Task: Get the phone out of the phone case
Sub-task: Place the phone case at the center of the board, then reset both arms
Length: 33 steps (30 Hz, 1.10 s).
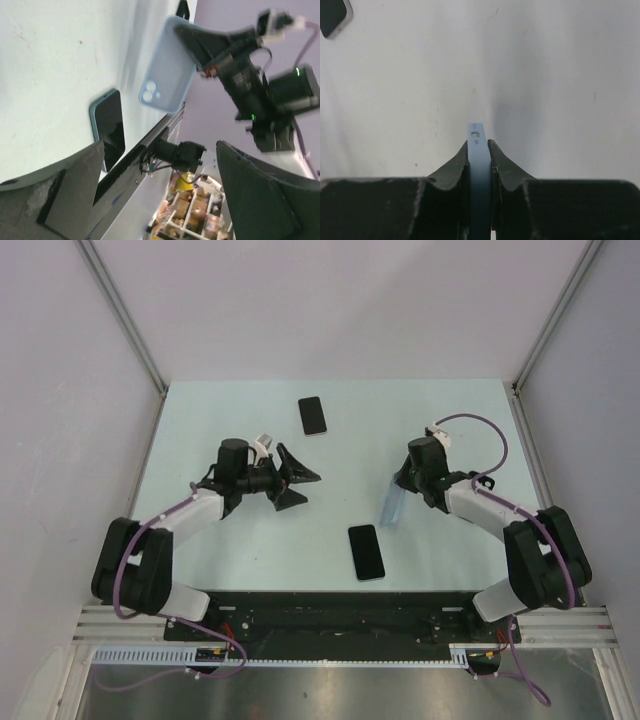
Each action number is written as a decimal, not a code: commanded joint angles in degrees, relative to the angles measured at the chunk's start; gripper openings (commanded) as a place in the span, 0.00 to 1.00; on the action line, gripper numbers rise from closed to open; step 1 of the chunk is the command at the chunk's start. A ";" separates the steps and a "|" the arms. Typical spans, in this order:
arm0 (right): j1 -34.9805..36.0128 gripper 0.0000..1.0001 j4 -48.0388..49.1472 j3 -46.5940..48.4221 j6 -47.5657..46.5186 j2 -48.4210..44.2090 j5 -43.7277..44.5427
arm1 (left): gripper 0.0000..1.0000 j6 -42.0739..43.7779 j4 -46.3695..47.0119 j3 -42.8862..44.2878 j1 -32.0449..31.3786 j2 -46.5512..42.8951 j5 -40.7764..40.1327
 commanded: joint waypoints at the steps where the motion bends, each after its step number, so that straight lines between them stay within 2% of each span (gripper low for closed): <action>1: -7.02 0.00 14.78 1.67 0.56 5.60 -16.26 | 0.97 12.12 -7.49 1.92 0.89 -10.15 -2.07; 3: -10.10 0.01 18.31 2.54 1.53 7.80 -19.78 | 0.98 15.01 -11.10 1.66 1.06 -12.54 -3.39; 4: -10.63 0.07 18.58 3.59 1.19 9.55 -19.89 | 0.98 15.55 -11.54 1.57 1.24 -13.33 -3.48; 5: -11.51 0.33 18.23 3.95 0.83 10.09 -19.45 | 0.98 15.73 -11.81 1.49 1.33 -14.56 -3.40; 8: -13.00 0.74 16.22 4.31 0.66 9.93 -14.37 | 0.99 16.09 -11.81 0.96 1.33 -15.36 -3.49; 10: -13.71 0.79 14.64 4.31 0.39 8.53 -11.91 | 0.99 16.79 -11.99 1.05 1.33 -15.36 -3.40; 13: -13.80 0.80 8.93 4.40 -1.36 2.39 -5.85 | 0.99 18.98 -13.30 1.75 1.50 -15.36 -3.40; 16: -13.19 0.82 0.67 4.22 -3.46 -4.56 1.89 | 1.00 21.18 -14.71 2.01 2.38 -15.97 -3.31; 17: -13.19 0.87 -3.26 4.22 -3.82 -5.97 5.04 | 1.00 21.62 -15.15 2.27 2.64 -16.06 -3.22; 24: -13.63 0.90 -15.77 3.61 -6.38 -17.05 8.06 | 1.00 26.35 -21.91 8.95 4.05 -20.01 -5.59; 28: -12.84 0.90 -21.30 0.11 -4.62 -23.28 8.41 | 1.00 30.40 -28.67 13.17 5.28 -23.61 -13.14; 33: -9.85 0.89 -24.30 -6.84 -0.58 -31.81 8.24 | 1.00 33.75 -29.83 12.30 6.16 -32.91 -28.07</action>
